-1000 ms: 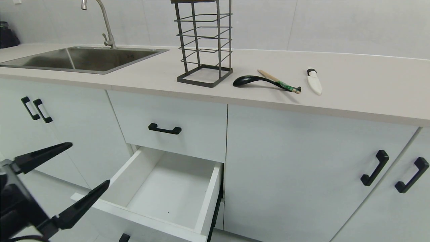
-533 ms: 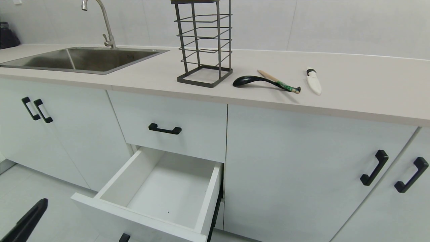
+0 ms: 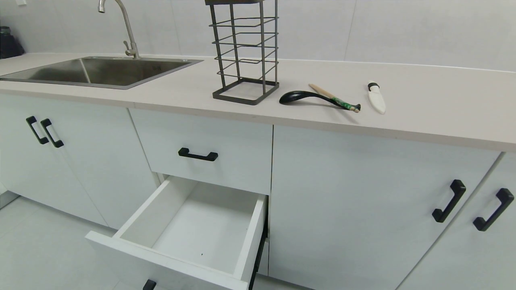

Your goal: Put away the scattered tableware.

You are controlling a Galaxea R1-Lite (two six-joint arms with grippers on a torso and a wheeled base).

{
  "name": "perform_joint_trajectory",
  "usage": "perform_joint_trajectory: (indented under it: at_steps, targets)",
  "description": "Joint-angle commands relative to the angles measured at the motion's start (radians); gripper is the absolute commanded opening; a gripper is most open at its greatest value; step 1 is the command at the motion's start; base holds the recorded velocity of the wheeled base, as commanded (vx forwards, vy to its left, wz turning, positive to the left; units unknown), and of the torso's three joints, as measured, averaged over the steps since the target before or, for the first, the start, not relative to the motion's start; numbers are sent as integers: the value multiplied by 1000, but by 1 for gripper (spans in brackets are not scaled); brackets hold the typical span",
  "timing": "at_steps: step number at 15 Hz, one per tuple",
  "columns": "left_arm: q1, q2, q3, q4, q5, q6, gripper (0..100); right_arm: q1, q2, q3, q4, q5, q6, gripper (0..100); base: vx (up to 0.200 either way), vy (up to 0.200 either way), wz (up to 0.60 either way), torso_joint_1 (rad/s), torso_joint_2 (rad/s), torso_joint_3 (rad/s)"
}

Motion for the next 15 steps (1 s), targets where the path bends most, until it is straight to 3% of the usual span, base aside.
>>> perform_joint_trajectory:
  at_steps: [1,2,5,6,11,14,15]
  targets:
    - [-24,-102,11,14,2,-3,100,0,1,0,0,1,0,0,0,0,0,0,0,0]
    - [-22,-104,11,27,13,-17,100,0,1,0,0,1,0,0,0,0,0,0,0,0]
    - [7,-162,11,357,197,-201,100,0,1,0,0,1,0,0,0,0,0,0,0,0]
    - [7,-162,11,380,213,-237,100,0,1,0,0,1,0,0,0,0,0,0,0,0]
    - [7,-162,13,586,303,-247,100,0,1,0,0,1,0,0,0,0,0,0,0,0]
    - [7,-162,13,589,343,-296,100,0,1,0,0,1,0,0,0,0,0,0,0,0]
    - [7,-162,13,589,351,-299,100,0,1,0,0,1,0,0,0,0,0,0,0,0]
